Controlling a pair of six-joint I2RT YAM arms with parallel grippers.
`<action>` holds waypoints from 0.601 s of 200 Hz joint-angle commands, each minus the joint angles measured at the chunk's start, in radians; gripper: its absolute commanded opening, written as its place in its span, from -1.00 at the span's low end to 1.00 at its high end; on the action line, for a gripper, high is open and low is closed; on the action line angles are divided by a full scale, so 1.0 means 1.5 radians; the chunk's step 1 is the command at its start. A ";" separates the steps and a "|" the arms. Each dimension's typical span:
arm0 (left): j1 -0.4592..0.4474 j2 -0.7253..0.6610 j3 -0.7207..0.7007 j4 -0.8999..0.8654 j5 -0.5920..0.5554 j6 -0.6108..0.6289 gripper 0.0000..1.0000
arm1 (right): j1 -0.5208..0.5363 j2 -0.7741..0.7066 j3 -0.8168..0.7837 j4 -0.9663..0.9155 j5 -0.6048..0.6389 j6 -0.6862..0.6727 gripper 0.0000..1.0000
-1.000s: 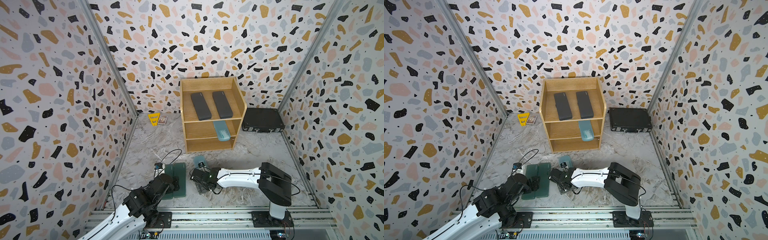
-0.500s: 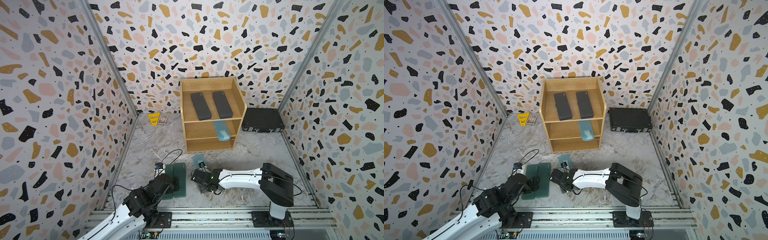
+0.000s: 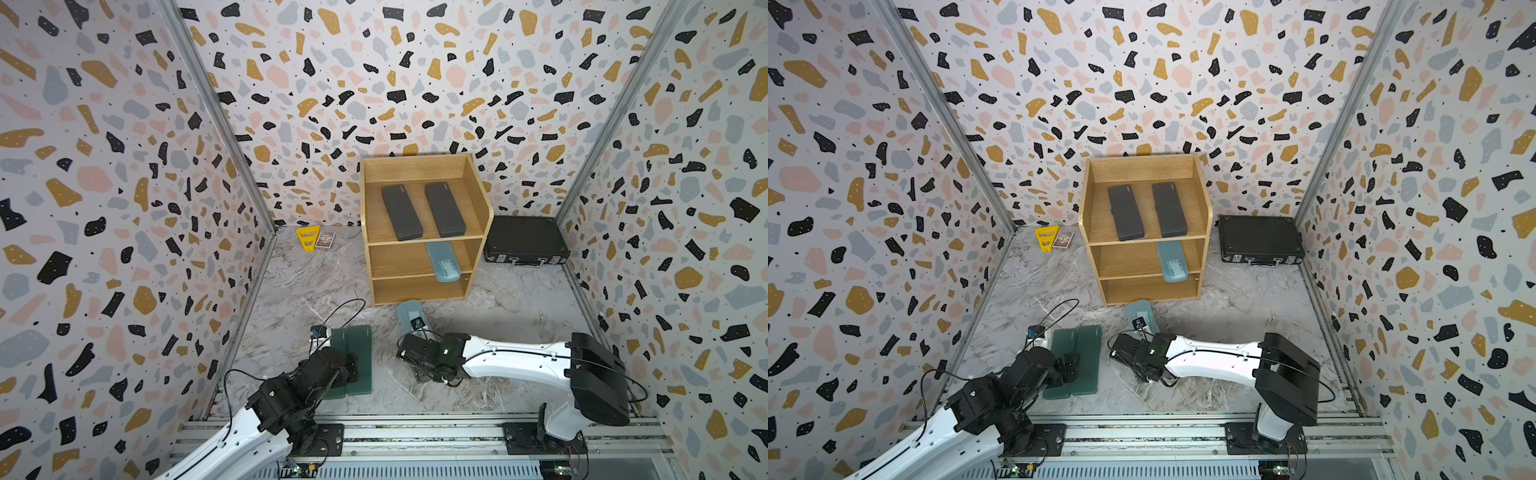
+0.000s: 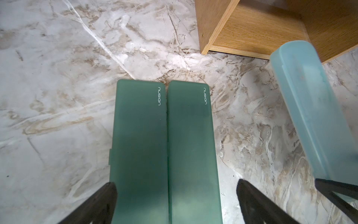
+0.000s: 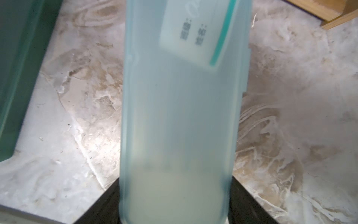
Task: Place the pencil cases on the shelf according to color
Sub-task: Pick up the pencil case from the center of the board, then place the pencil case on the shelf.
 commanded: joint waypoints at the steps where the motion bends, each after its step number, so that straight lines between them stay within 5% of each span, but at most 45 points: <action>1: 0.004 0.003 0.000 0.017 -0.013 0.002 0.99 | -0.001 -0.044 0.027 -0.057 0.030 -0.012 -0.16; 120: 0.005 0.048 0.011 0.068 -0.002 0.011 0.99 | -0.045 -0.088 0.149 -0.087 0.013 -0.090 -0.11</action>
